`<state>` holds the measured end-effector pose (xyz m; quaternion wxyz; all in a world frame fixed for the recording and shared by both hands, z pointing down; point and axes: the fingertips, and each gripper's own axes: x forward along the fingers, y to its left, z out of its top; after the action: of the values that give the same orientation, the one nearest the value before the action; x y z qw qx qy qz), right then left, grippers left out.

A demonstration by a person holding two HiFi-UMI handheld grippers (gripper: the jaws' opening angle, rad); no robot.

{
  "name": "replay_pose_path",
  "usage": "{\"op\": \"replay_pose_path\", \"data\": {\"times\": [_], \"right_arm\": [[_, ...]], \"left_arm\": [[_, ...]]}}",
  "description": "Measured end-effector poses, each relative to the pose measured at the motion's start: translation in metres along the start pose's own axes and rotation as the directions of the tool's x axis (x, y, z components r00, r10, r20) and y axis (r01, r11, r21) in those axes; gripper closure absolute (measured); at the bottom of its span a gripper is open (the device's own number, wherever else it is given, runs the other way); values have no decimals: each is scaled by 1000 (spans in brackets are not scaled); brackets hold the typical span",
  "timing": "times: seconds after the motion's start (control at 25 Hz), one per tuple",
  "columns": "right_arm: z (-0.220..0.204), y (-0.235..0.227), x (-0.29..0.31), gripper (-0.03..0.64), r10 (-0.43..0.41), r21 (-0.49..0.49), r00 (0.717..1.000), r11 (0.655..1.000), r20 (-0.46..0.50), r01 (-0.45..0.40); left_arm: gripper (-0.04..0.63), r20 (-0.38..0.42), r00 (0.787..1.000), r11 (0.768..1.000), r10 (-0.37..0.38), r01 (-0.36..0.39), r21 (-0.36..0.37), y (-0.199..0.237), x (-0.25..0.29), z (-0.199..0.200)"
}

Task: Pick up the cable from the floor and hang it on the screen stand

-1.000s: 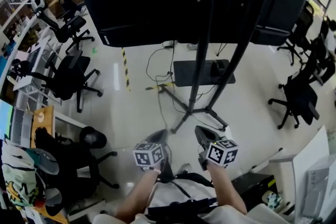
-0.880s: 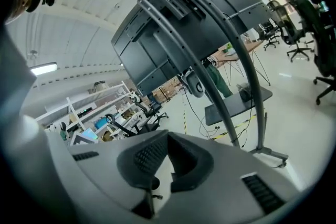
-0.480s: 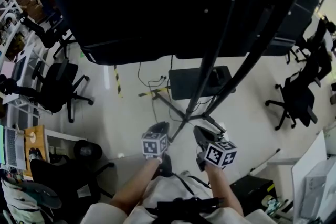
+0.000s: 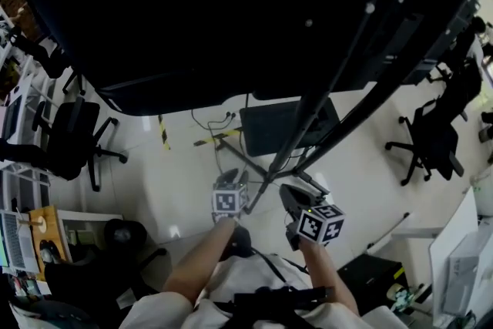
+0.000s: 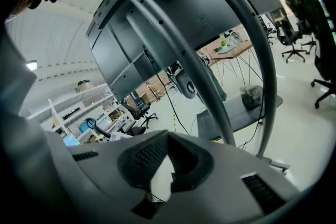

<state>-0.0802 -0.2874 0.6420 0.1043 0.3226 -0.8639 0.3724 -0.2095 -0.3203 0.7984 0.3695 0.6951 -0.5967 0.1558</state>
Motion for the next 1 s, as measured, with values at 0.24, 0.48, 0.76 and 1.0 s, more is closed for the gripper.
{"op": "replay_pose_path", "data": {"times": [0.24,0.48,0.76,1.0], "right_arm": [[5,-4,28,614,-10,-2,1000,1000,-26,10],[3,-19,47,614,-66,15,996,998,-52,67],[8,-50,68,614,-159,56,986,985,-56,163],[12,-66,72,614,-205,98,978,973,-29,207]], "left_arm": [[434,-54,998,999,29,-27,39,35,53,2],[434,-141,990,997,12,-1,82,45,98,-6],[434,-242,970,995,-37,59,83,51,135,-24],[501,-287,956,986,-54,97,135,55,148,-29]]}}
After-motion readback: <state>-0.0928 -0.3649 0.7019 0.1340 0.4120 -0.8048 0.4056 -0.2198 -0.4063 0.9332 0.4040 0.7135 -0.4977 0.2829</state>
